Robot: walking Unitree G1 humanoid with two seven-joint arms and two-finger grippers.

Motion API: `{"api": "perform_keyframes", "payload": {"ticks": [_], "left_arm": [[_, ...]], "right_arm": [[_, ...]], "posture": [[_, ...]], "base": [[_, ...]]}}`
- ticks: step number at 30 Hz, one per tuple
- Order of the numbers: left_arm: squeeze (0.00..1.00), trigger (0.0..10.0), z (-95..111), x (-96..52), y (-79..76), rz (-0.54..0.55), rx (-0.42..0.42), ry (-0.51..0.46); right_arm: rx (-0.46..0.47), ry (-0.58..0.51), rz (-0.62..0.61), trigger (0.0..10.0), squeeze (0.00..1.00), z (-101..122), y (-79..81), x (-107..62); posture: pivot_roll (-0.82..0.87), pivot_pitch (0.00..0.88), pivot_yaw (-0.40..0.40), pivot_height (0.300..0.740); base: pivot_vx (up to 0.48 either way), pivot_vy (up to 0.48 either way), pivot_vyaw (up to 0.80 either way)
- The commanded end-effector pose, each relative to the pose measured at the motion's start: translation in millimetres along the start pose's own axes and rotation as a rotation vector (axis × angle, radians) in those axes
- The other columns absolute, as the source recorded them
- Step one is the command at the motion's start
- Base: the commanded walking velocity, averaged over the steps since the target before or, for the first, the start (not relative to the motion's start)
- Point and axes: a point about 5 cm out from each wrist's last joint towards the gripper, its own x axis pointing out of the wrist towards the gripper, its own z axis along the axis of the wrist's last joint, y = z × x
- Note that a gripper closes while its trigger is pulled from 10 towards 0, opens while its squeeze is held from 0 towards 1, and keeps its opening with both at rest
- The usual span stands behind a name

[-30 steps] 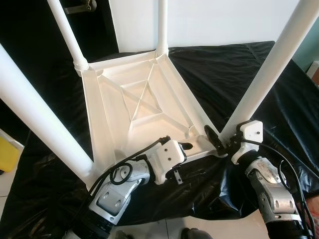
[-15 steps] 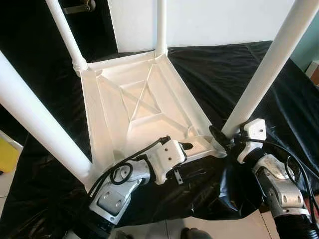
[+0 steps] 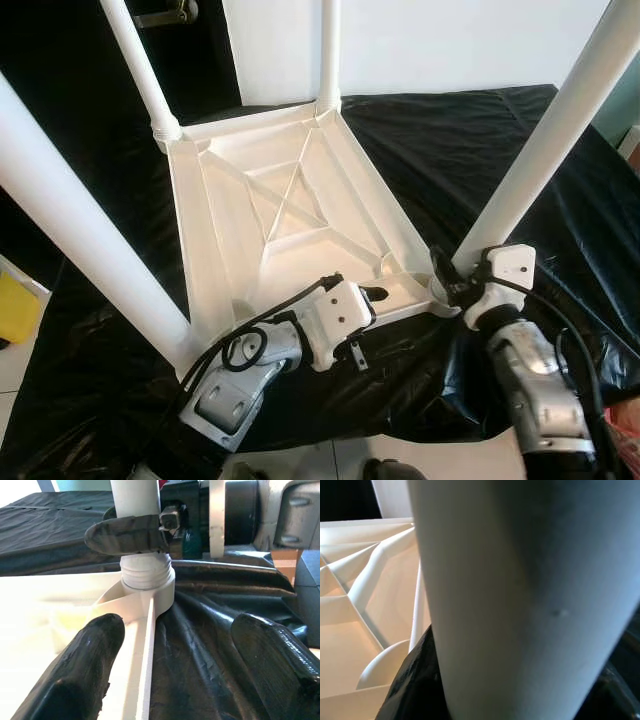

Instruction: Building children table

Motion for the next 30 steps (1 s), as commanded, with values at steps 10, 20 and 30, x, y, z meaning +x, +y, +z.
{"api": "perform_keyframes", "payload": {"ticks": [10, 20, 30], "left_arm": [[0.0, 10.0, -1, -0.1, -2.4, 0.006, 0.002, 0.007], [0.0, 10.0, -1, 0.0, -1.8, 0.004, 0.003, 0.009], [0.0, 10.0, 0, 0.4, -1.8, 0.003, 0.008, 0.007]], "right_arm": [[0.001, 0.181, -0.398, 10.0, 0.0, -27, 11.8, -13.4], [0.024, 0.148, -0.315, 10.0, 0.0, -20, 28.7, -8.4], [0.026, 0.072, -0.282, 10.0, 1.0, -7, 30.0, -6.7]], "posture": [[-0.13, 0.128, 0.013, 0.74], [-0.13, 0.116, 0.016, 0.74], [-0.13, 0.112, 0.012, 0.74]], "base": [[0.0, 0.0, 0.0], [0.0, 0.0, 0.0], [0.0, 0.0, 0.0]]}}
